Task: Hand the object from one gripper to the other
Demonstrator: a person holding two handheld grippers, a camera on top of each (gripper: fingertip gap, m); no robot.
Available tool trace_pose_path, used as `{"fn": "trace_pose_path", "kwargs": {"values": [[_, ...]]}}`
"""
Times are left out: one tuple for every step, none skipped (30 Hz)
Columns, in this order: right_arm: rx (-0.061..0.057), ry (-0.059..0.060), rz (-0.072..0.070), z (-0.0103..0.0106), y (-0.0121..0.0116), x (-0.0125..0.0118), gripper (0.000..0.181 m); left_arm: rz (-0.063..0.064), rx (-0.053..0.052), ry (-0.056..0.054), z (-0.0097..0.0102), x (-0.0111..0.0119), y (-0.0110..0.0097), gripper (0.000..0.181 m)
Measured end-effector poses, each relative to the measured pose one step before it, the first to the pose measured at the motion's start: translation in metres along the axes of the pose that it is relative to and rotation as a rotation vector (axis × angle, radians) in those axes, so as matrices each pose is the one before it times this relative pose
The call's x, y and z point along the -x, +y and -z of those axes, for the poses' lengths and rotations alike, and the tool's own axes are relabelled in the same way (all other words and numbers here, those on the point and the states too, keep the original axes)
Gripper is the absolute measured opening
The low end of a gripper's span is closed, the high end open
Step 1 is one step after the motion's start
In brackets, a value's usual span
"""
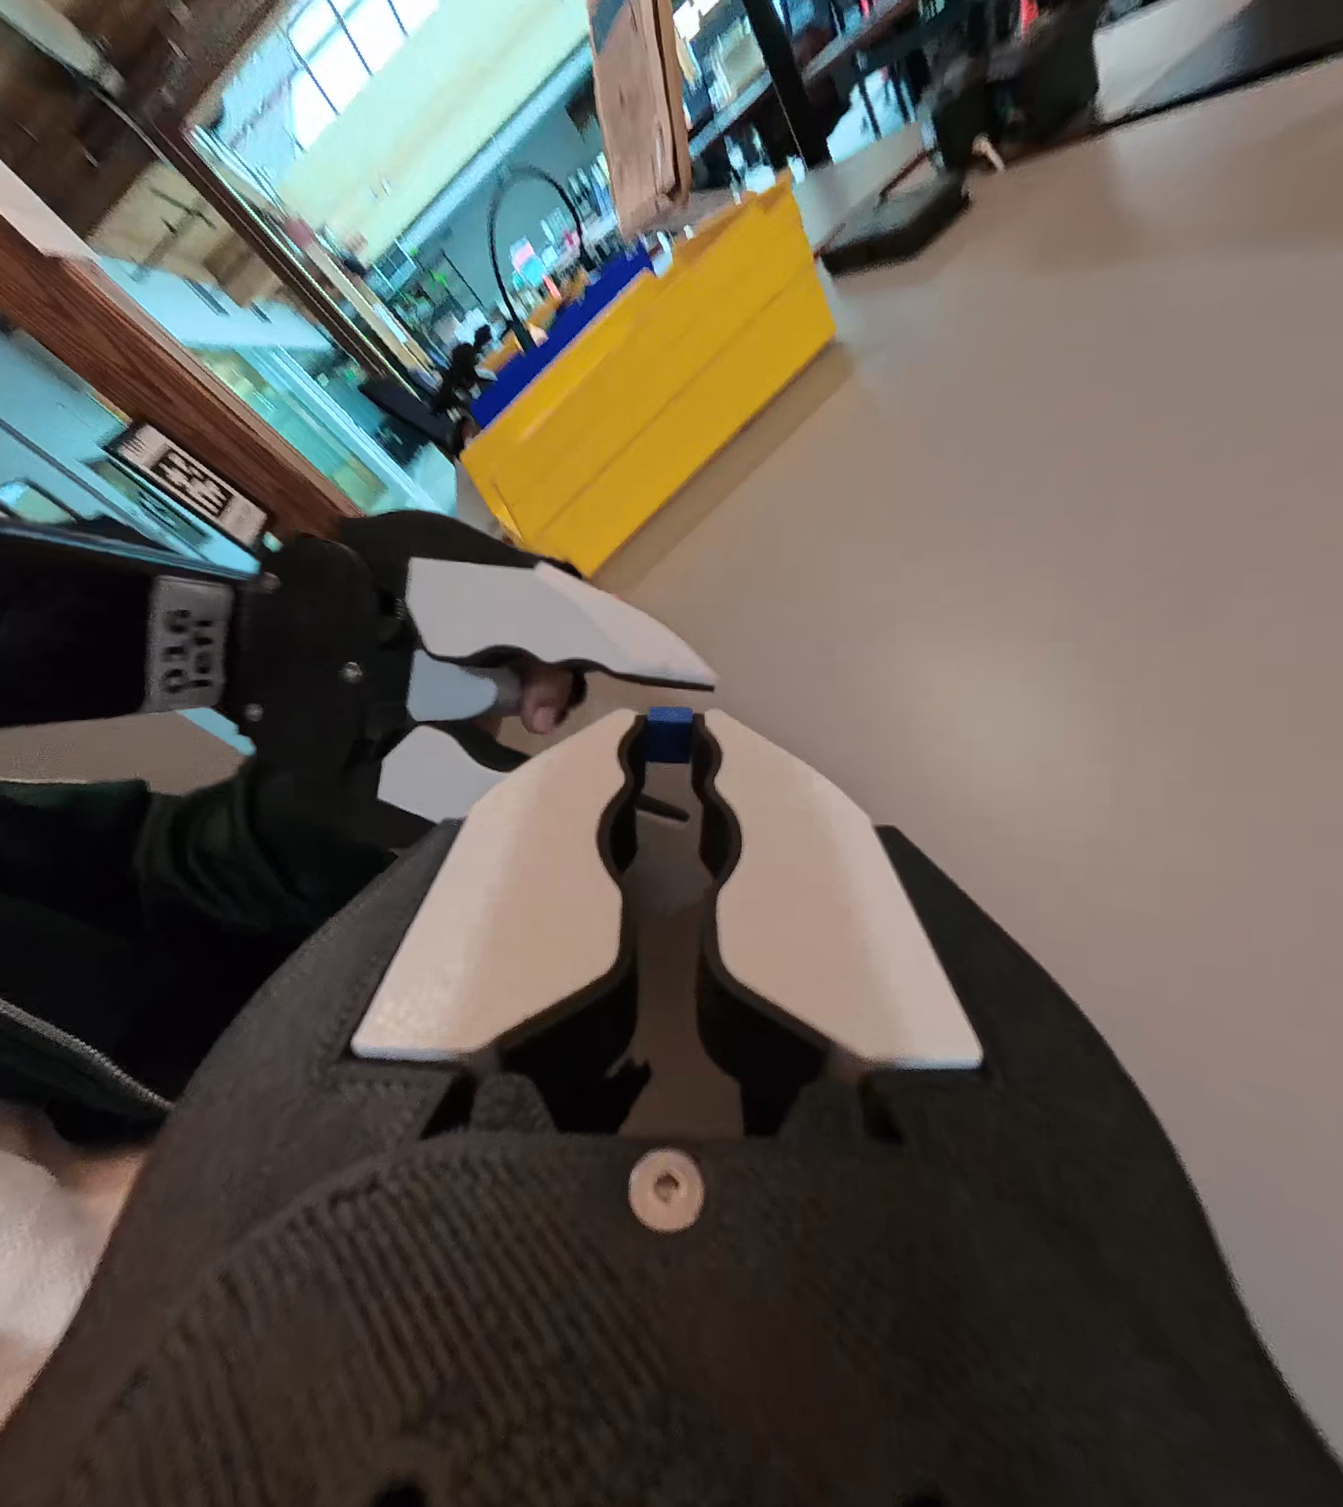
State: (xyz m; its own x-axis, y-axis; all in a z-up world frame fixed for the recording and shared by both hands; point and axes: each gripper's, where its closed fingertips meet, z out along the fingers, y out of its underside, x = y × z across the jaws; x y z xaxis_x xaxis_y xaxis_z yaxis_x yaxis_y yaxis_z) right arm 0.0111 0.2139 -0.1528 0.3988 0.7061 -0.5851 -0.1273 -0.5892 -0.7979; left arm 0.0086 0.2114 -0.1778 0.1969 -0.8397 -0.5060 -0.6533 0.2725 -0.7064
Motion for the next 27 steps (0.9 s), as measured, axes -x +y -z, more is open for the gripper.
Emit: {"fn": "trace_pose_path", "kwargs": {"values": [[-0.0365,-0.0273,0.0057,0.00288,-0.00598,0.00347,0.01,0.039,-0.0217,0.0129,0.00082,0.00106,-0.00149,0.036],[-0.0368,-0.0212,0.0137,0.00271,-0.00624,0.00343,0.01,0.0408,-0.0249,0.0126,0.00122,0.00125,-0.00209,0.036],[-0.0282,-0.0115,0.0195,0.00236,-0.00531,0.00281,0.01,0.0422,-0.0241,0.0152,0.00123,0.00101,-0.00203,0.036],[-0.0249,-0.0166,0.033,0.00174,-0.00496,0.0045,0.01,0.0436,-0.0228,0.017,0.00115,0.00091,-0.00186,0.036],[-0.0169,-0.0022,0.0403,0.00122,-0.00406,0.00326,0.01,0.0437,-0.0236,0.0159,0.00125,0.00113,-0.00201,0.036],[-0.0077,0.0073,0.0423,0.00091,-0.00283,0.00233,0.01,0.0439,-0.0262,0.0197,0.00132,0.00069,-0.00214,0.036],[-0.0101,-0.0017,0.0507,0.00059,-0.003,0.00382,0.01,0.0487,-0.0261,0.0272,0.00118,-0.00016,-0.00222,0.036],[-0.0093,0.0097,0.0566,0.00053,-0.00286,0.00263,0.01,0.0554,-0.0269,0.0311,0.00123,-0.0006,-0.00238,0.036],[-0.0007,0.0176,0.0575,0.00039,-0.0019,0.00137,0.01,0.0598,-0.0321,0.0436,0.00128,-0.00192,-0.00318,0.035],[0.0017,0.0119,0.063,0.00025,-0.0013,0.00183,0.01,0.0663,-0.0359,0.0664,0.00129,-0.00478,-0.00372,0.032],[0.0,0.0121,0.0665,0.00021,-0.00127,0.00163,0.01,0.0788,-0.0367,0.0712,0.0011,-0.00491,-0.00391,0.03],[-0.0025,0.0134,0.0601,0.00004,-0.00112,0.00101,0.01,0.0867,-0.0415,0.0752,0.00123,-0.00485,-0.00432,0.03],[-0.0054,0.0005,0.048,-0.00031,-0.00088,0.00214,0.01,0.0878,-0.0472,0.0989,0.0014,-0.0077,-0.00491,0.025],[-0.003,-0.006,0.0324,-0.00077,-0.00009,0.00243,0.01,0.0946,-0.0483,0.1085,0.00142,-0.00841,-0.0051,0.019],[-0.0043,-0.0091,0.0216,-0.00099,0.00019,0.00251,0.01,0.1021,-0.0484,0.0975,0.00142,-0.00663,-0.00494,0.017],[-0.0114,-0.014,0.0221,-0.00096,-0.00031,0.00306,0.01,0.0959,-0.0498,0.0996,0.00147,-0.00669,-0.0051,0.017],[-0.0147,-0.0171,0.021,-0.00081,-0.00091,0.00347,0.01,0.0922,-0.045,0.0942,0.00149,-0.00614,-0.00434,0.017],[-0.0154,-0.0148,0.017,-0.00057,-0.00158,0.0033,0.01,0.0854,-0.037,0.0764,0.00129,-0.00416,-0.0034,0.018],[-0.0205,-0.0254,0.0139,-0.00067,-0.0025,0.00456,0.01,0.0743,-0.0278,0.061,0.00107,-0.0026,-0.00204,0.02],[-0.0163,-0.019,0.002,-0.00056,-0.00225,0.00361,0.01,0.059,-0.0127,0.0419,0.0003,-0.00102,-0.00008,0.021],[-0.0173,-0.0202,0.0012,-0.0007,-0.00208,0.00367,0.01,0.0387,-0.0001,0.0257,-0.00045,-0.00001,0.00167,0.022],[-0.0121,-0.0178,-0.0008,-0.00078,-0.00103,0.00317,0.01,0.0229,0.0093,0.0154,-0.00141,0.00012,0.0027,0.022],[0.0001,-0.0089,-0.0024,-0.00095,0.00052,0.00174,0.01,0.0141,0.0123,0.0122,-0.00203,-0.00027,0.00274,0.023],[0.0029,-0.0098,0.0041,-0.00096,0.00088,0.002,0.01,0.0112,0.0111,0.0142,-0.00229,-0.00101,0.0022,0.024],[0.0065,-0.0063,0.007,-0.00091,0.00106,0.00146,0.01,0.0119,0.0069,0.0172,-0.00211,-0.00163,0.00159,0.025],[0.0065,-0.0032,0.0101,-0.00071,0.00088,0.00117,0.01,0.0152,0.0042,0.0163,-0.00176,-0.00143,0.00118,0.025],[0.0049,-0.0022,0.0097,-0.00045,0.00071,0.00094,0.01,0.0149,0.0037,0.0065,-0.0011,-0.00002,0.00097,0.026]]}}
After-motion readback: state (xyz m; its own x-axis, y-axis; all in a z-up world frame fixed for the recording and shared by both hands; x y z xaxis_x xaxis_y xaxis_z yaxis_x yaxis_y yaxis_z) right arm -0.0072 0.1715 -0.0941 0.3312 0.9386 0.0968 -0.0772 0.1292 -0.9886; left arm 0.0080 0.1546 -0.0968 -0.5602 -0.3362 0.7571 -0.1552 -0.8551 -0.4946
